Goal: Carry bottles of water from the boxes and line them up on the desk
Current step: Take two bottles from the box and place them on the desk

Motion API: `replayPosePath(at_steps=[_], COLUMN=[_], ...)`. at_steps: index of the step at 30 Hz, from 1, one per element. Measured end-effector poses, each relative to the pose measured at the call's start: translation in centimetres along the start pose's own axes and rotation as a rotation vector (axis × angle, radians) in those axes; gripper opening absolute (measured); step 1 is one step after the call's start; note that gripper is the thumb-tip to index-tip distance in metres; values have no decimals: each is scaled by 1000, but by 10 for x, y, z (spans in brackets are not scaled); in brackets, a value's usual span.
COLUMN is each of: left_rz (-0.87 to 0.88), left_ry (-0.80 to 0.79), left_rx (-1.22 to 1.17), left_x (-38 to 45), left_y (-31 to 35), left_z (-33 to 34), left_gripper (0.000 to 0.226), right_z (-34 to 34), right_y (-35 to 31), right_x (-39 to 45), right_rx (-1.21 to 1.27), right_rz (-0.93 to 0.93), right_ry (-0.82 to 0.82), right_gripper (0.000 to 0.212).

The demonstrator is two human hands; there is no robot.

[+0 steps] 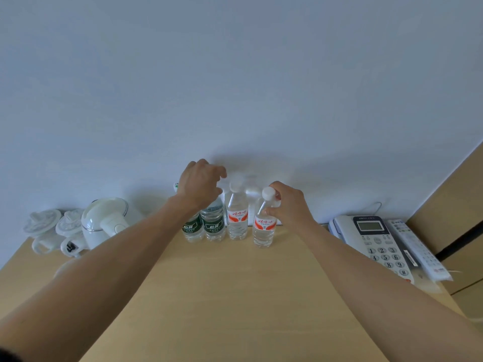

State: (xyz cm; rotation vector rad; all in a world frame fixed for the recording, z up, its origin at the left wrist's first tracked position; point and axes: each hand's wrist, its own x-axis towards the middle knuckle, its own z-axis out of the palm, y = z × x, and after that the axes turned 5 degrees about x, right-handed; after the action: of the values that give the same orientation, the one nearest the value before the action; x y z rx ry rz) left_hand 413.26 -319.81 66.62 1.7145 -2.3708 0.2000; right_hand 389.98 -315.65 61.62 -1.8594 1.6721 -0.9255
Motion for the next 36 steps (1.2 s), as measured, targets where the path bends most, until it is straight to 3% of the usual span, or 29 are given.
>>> replayPosePath(at_steps=[7,11,17,25,36], left_rz=[28,64,34,-53,-43], left_ry=[-7,-63,-122,-138,-151], left_rx=[6,6,18,-103,-152], left_x=[-4,7,17,20,13], left_y=[-9,4,25,17,20], left_z=[1,4,22,23,17], left_gripper=[44,51,53,50,56], right_z=[25,28,25,27,19], right_y=[-5,4,10,7,11], right_x=[24,19,22,23,23], right_rx=[30,56,159,187,190], right_rz=[12,71,198,203,237], right_ry=[80,154,121,114,68], right_gripper=[56,52,41,43,42])
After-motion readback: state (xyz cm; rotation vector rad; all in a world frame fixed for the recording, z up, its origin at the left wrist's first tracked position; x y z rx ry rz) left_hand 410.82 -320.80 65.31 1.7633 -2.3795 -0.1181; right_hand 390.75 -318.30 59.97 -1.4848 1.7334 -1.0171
